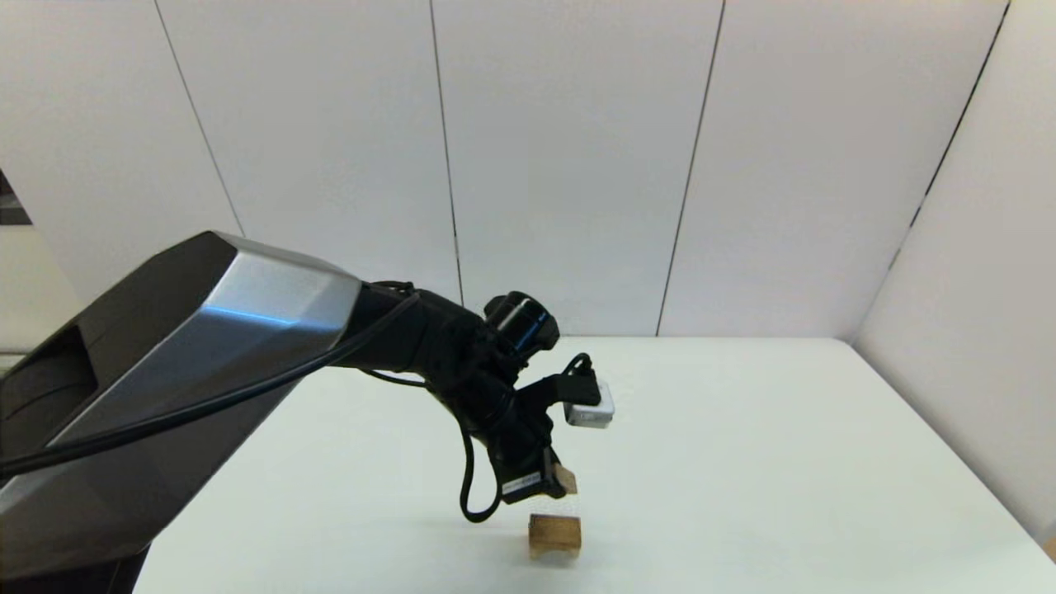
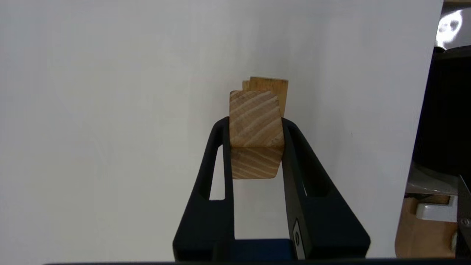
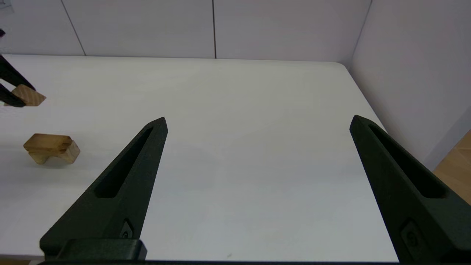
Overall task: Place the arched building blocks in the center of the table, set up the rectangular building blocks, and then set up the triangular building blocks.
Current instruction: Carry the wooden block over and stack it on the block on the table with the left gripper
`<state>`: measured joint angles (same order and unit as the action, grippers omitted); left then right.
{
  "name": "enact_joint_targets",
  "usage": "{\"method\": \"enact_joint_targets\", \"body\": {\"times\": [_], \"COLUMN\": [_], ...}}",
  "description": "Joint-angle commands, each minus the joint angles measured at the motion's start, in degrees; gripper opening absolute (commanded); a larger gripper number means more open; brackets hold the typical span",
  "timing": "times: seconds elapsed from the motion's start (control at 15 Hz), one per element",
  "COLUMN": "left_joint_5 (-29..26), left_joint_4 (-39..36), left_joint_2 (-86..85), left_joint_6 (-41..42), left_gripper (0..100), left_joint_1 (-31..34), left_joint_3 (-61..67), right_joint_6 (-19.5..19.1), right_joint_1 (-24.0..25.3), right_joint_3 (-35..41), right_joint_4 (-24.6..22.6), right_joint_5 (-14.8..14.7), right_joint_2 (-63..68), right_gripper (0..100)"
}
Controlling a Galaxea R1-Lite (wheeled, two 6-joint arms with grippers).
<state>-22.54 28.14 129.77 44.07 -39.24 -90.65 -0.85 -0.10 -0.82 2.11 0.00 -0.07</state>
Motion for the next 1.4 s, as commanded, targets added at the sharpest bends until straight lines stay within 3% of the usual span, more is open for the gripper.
{"method": "enact_joint_targets", "body": {"times": [0.07, 0.33, 0.6, 1.4], "left_joint_5": [-0.05, 0.04, 0.22, 0.48], "left_joint_4": [-3.53, -3.97, -10.65, -11.00], "left_joint_2": [1.28, 1.63, 2.77, 3.56], "left_joint_6": [-0.30, -0.30, -0.39, -0.39], "left_gripper": [0, 0, 0, 0], "left_joint_1": [-1.80, -2.59, -2.59, -1.80], "left_joint_3": [2.49, 5.92, 8.38, 10.41], "right_joint_6": [-0.03, -0.03, -0.03, -0.03], "right_joint_1": [0.01, 0.01, 0.01, 0.01], "right_joint_3": [0.03, 0.03, 0.03, 0.03], "right_joint_4": [0.00, 0.00, 0.00, 0.00], "right_joint_5": [0.00, 0.00, 0.00, 0.00], "right_joint_2": [-0.01, 0.07, -0.01, -0.01], "right_gripper": [100, 100, 100, 100]}}
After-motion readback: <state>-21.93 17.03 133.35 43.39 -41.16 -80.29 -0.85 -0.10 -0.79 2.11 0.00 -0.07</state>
